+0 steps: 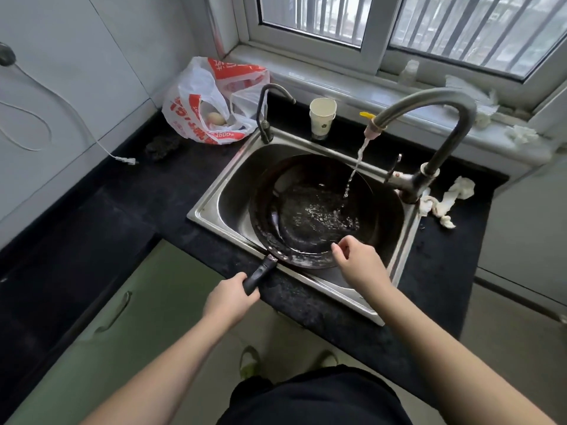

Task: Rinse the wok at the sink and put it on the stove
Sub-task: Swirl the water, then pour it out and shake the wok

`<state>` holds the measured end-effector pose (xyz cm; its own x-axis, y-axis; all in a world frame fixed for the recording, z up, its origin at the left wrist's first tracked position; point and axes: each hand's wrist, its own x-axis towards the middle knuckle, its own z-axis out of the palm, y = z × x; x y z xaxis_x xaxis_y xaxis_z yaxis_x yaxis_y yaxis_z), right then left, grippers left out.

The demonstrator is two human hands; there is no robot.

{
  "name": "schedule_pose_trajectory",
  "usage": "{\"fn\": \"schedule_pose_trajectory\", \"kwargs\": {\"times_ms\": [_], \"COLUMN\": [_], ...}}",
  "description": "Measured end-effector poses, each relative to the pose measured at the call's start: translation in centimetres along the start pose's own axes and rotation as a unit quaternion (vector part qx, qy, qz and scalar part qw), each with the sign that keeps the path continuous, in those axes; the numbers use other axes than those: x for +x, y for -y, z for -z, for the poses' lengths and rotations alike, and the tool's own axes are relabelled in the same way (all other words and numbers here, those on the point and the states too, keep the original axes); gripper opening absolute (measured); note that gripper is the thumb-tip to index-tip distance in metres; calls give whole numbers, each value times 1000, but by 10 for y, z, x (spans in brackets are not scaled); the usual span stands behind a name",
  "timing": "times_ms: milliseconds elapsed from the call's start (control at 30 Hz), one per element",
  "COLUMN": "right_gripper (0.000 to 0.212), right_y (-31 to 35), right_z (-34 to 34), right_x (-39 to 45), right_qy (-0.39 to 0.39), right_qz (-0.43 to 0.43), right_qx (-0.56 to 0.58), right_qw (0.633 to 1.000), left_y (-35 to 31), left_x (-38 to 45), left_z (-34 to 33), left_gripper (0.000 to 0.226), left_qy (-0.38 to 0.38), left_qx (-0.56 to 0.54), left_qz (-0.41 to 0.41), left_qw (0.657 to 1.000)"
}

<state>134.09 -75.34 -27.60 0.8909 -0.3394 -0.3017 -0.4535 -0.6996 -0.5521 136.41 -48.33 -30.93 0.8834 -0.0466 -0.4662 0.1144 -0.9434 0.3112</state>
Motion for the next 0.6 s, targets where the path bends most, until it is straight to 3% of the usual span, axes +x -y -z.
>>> {"fn": "schedule_pose_trajectory", "kwargs": {"times_ms": [267, 600], "right_gripper": [27, 32], "right_y": [46, 97], "right_z": [-64, -120], "right_x": [-37, -44], "right_qy": [70, 84], "right_qz": [-26, -87], "right_qx": [25, 27], "right_qw": [997, 992], "left_y": [2, 12], "left_x": [-5, 0], "left_z": [8, 11], "left_gripper": [30, 26], "left_qy": [26, 96], "left_qx": [-43, -75], "left_qz": [-34, -94], "left_qw": [998, 988]}}
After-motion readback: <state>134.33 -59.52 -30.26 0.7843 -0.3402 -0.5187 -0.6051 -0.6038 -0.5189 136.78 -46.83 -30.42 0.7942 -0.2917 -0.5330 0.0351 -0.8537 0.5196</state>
